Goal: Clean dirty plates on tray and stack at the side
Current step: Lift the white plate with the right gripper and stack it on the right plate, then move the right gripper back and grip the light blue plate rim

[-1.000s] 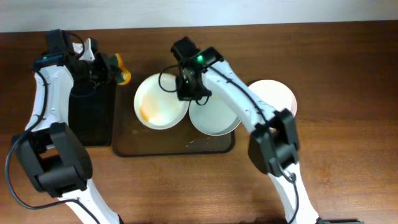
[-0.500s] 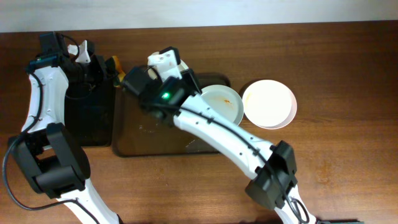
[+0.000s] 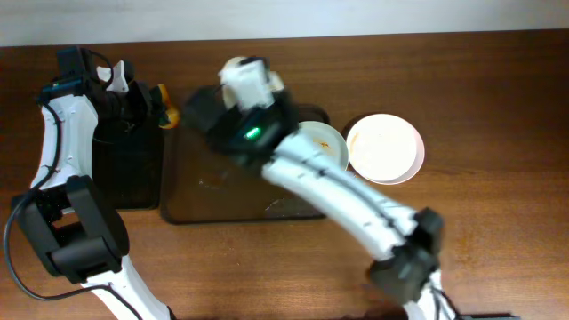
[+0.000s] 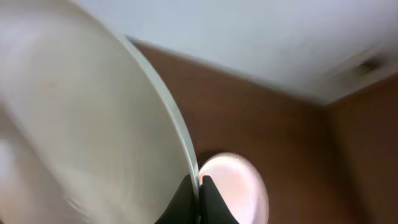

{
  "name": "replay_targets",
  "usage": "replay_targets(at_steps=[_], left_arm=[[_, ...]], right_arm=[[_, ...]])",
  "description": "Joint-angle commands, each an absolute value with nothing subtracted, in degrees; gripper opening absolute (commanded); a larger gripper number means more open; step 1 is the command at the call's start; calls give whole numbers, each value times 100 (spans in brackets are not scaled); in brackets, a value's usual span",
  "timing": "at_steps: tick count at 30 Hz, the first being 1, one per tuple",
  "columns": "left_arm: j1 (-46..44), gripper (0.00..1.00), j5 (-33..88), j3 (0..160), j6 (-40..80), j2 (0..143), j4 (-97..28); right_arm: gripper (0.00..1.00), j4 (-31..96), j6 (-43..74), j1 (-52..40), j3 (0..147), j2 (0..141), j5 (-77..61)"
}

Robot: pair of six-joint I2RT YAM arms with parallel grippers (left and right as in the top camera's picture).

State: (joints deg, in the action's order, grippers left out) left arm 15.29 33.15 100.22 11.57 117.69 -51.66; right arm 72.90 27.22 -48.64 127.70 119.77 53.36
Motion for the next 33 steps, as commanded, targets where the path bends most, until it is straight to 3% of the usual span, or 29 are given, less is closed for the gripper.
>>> replay_targets(at_steps=[1,6,10,20,24,25,28,33], left_arm=[[1529,1,3131,10125,1055,11839,-5170],[1448,1,2858,10125,1057,11839,-5172],[1358,1,2768,10125,1059,11839,-5170],[1262,1,2709,10125,1059,11839,-5151],[1262,1,2709,10125,1059,11841,-5148],[1262,1,2707,10125,1059,11839,-5144],[1262,1,2692,10125,1059,11841,-5151],[1262,1,2689,10125,1059,11839,-5148]], right_arm=[[4,7616,2945,-3350,12860,11043,2735],[4,8558,2941,-467,12591,11181,279],[4,8346,2915,709,11389,11321,150],[4,6685,3070,773,8938,11321,12],[50,6462,2381,381,8882,11321,-674],[56,6410,2381,252,8882,11321,-711],[61,6359,2443,-154,8884,11319,-838],[57,6403,2961,-906,8879,11321,-1435]])
